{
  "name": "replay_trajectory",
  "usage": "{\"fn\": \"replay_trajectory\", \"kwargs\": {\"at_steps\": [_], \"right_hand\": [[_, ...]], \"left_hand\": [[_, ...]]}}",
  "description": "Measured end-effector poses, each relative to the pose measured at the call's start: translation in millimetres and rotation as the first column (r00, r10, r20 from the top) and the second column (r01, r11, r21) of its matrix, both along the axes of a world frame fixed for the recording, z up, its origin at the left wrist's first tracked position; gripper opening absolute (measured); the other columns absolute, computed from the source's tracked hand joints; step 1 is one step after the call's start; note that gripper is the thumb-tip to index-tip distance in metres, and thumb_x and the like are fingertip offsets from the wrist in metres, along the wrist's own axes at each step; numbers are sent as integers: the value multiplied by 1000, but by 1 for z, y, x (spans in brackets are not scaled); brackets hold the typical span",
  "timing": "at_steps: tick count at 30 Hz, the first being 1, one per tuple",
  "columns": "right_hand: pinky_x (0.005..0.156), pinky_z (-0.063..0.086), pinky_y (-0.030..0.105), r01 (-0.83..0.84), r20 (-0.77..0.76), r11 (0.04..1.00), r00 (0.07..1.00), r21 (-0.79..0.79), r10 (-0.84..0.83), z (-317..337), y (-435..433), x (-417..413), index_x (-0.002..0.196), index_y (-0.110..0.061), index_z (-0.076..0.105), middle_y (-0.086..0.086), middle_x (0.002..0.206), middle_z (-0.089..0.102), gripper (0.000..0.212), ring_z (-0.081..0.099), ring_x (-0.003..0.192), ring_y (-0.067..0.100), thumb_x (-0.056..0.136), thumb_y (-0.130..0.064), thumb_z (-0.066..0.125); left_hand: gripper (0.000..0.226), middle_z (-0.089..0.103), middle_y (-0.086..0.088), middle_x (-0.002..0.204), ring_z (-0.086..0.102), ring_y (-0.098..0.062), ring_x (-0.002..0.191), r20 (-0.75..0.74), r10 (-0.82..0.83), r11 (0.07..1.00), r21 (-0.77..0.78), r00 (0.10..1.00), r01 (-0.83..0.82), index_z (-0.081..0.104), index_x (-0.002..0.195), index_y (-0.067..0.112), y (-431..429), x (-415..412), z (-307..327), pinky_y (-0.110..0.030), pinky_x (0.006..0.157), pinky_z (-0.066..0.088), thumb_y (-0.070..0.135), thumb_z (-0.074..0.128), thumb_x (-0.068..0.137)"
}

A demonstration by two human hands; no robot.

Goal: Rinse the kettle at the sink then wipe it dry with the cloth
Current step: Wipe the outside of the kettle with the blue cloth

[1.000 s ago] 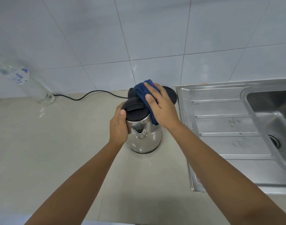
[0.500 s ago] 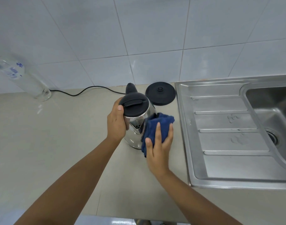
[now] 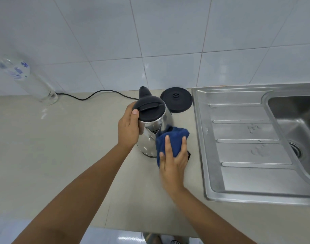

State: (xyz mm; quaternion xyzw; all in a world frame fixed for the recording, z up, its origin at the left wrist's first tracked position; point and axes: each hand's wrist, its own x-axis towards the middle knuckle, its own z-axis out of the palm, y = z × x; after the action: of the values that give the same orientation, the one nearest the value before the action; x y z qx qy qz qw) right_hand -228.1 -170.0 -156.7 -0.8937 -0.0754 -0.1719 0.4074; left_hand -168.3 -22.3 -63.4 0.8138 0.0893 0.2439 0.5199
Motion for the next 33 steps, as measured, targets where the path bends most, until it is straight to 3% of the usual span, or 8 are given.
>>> {"fn": "replay_trajectory", "kwargs": {"at_steps": [3,7,11,17,22,26,30,33], "right_hand": [[109,30,41,14,35,994,999,110,-18,23,-8,30,152,-32,34,21,161,16,61,29,133,31,96,-18,53],[110,22,10,-80,-110,901,984,426,139,51,-21,79,149,-47,36,-1,161,19,59,25,137,1,98,-21,46],[117,33,34,44,-410,761,862,647,298,42,-30,119,156,-29,33,5,155,35,56,43,136,17,103,-12,42],[108,30,27,167,-478,817,866,552,145,2,-16,49,156,-29,27,8,159,15,58,35,140,25,103,-19,48],[113,28,25,-86,-327,959,928,271,176,-15,17,-26,157,-33,6,16,164,-11,78,21,148,33,99,-31,58],[116,34,35,-109,-266,919,938,379,221,-4,2,-7,148,-49,10,4,165,-13,70,16,151,27,101,-27,56],[118,33,40,-138,-105,941,979,308,177,5,-16,13,147,-63,10,-12,164,-7,75,16,149,16,101,-24,55],[109,44,38,-216,24,975,976,59,215,2,-20,4,152,-51,19,2,162,4,83,36,140,32,95,-14,65]], "left_hand": [[32,59,12,61,56,-5,60,-14,27,998,60,1000,-26,56,115,45,2,4,-2,-12,57,41,44,30,98],[38,61,19,75,59,-6,75,-41,47,994,97,998,-43,56,123,36,3,8,-8,-19,68,44,46,30,97],[43,59,8,73,60,-19,74,-25,42,991,132,999,-38,51,129,35,0,9,-12,-38,72,51,51,24,100],[55,60,7,70,64,-17,74,-10,95,973,214,995,-90,45,131,36,-6,8,-18,-32,70,49,63,11,98],[55,59,10,69,63,-10,72,6,92,972,219,996,-92,45,132,32,-8,6,-15,-19,66,46,61,11,99],[52,62,19,75,61,3,76,4,131,961,244,991,-128,45,131,32,-13,1,-9,-4,64,39,60,14,100],[64,66,13,100,62,-7,90,-71,176,957,247,982,-154,41,131,34,-22,-2,-6,-27,76,46,73,9,91],[69,64,4,112,61,-18,101,-104,201,959,224,974,-174,41,132,32,-30,-2,-1,-43,84,49,75,10,89]]}}
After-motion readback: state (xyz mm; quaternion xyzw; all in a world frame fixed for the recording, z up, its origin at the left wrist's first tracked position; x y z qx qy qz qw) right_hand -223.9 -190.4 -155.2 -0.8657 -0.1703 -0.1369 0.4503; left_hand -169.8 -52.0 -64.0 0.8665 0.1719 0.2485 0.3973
